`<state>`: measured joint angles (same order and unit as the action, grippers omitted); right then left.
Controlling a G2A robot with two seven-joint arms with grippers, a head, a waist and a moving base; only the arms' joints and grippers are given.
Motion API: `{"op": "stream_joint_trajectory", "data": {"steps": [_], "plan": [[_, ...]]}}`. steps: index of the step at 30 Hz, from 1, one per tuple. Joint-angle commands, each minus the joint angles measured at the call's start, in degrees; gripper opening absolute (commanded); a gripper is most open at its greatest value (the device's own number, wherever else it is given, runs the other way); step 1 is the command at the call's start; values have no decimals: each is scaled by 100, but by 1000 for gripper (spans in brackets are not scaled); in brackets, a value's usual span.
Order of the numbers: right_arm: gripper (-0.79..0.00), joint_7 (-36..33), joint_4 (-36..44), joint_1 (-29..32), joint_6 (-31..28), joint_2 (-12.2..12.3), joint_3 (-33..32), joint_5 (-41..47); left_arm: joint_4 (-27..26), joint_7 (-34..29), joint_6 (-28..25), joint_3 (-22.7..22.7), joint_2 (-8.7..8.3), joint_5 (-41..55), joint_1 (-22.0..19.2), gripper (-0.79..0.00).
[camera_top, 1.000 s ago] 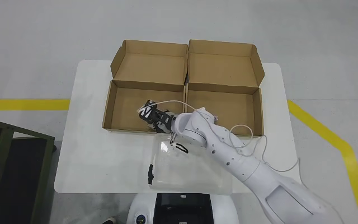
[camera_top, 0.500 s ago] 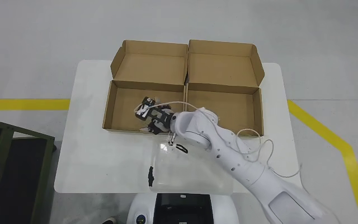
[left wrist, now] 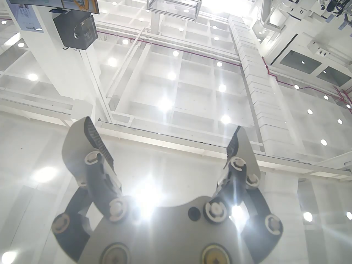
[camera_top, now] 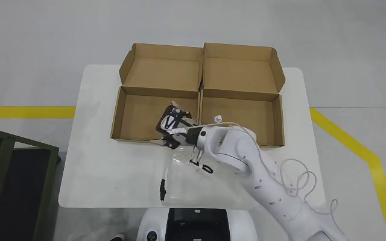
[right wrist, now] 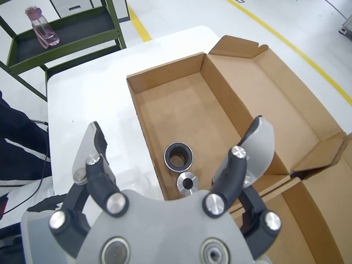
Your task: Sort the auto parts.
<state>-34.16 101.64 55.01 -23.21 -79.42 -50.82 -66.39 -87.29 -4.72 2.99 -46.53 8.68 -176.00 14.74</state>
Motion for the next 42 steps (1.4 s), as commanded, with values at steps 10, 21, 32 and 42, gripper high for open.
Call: {"op": "stream_joint_trajectory", "data": {"steps": [10,21,32,42], "plan": [[0,683,1348,1526,-257,329,-1240,-278,0,0,0,0,0,0,0,0],[0,2217,1888,2933,-563,566,-2664,-542,0,0,0,0,0,0,0,0],[0,4003,1863,4182,-420,671,-3695,-652,0,0,0,0,0,0,0,0],[0,5060,1706,5037,-178,707,-4564,-390,0,0,0,0,0,0,0,0]]}}
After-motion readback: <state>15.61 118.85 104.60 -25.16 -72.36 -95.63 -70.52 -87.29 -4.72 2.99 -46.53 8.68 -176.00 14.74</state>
